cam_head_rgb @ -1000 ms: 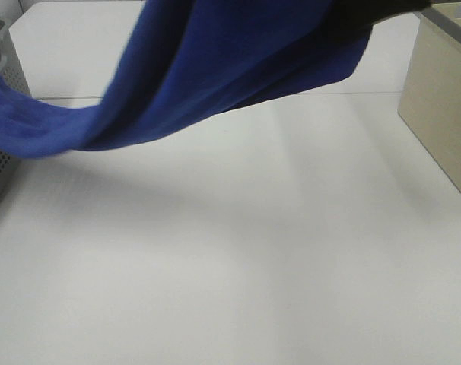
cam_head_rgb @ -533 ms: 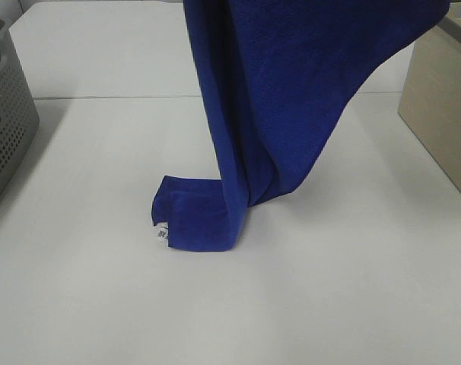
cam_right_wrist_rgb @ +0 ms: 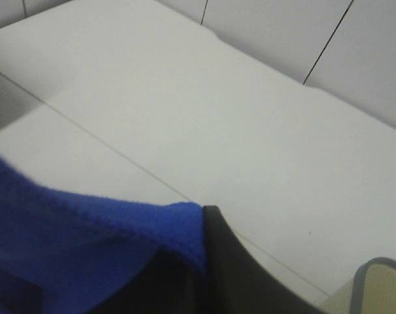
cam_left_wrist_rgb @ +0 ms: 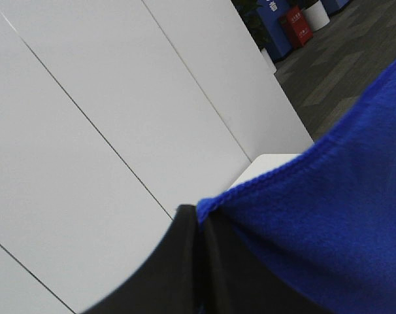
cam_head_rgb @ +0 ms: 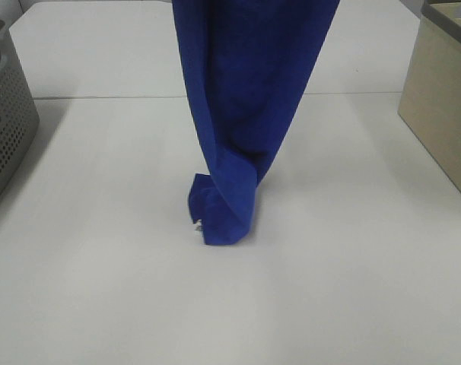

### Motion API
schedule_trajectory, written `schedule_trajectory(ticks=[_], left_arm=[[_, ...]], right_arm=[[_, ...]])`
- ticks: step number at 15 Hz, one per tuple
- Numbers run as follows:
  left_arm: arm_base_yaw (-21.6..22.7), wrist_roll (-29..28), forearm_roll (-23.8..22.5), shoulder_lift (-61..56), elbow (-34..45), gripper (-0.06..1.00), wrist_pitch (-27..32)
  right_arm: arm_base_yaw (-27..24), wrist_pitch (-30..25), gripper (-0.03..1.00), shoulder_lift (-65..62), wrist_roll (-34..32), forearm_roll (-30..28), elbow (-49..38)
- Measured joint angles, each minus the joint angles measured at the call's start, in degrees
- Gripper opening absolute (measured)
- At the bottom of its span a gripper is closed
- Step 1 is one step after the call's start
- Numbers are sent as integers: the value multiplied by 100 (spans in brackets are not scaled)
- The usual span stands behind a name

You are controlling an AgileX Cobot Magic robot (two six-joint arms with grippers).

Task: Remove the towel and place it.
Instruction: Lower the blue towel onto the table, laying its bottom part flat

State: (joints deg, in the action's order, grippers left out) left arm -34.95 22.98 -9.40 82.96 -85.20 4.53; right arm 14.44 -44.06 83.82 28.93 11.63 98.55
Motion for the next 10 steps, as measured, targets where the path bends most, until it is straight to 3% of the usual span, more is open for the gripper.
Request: schedule_trajectory(ticks=[6, 8, 10], left_arm=[[602, -46, -23, 647, 0, 0, -688], [848, -46, -11, 974, -109, 0, -1163], [1077, -63, 17, 1444, -424, 0, -1828]], right_arm=[[0, 584, 2, 768, 487, 367, 6], [0, 1427, 2, 1112, 705, 561, 6], [0, 2756, 2, 1518, 814, 877, 6]])
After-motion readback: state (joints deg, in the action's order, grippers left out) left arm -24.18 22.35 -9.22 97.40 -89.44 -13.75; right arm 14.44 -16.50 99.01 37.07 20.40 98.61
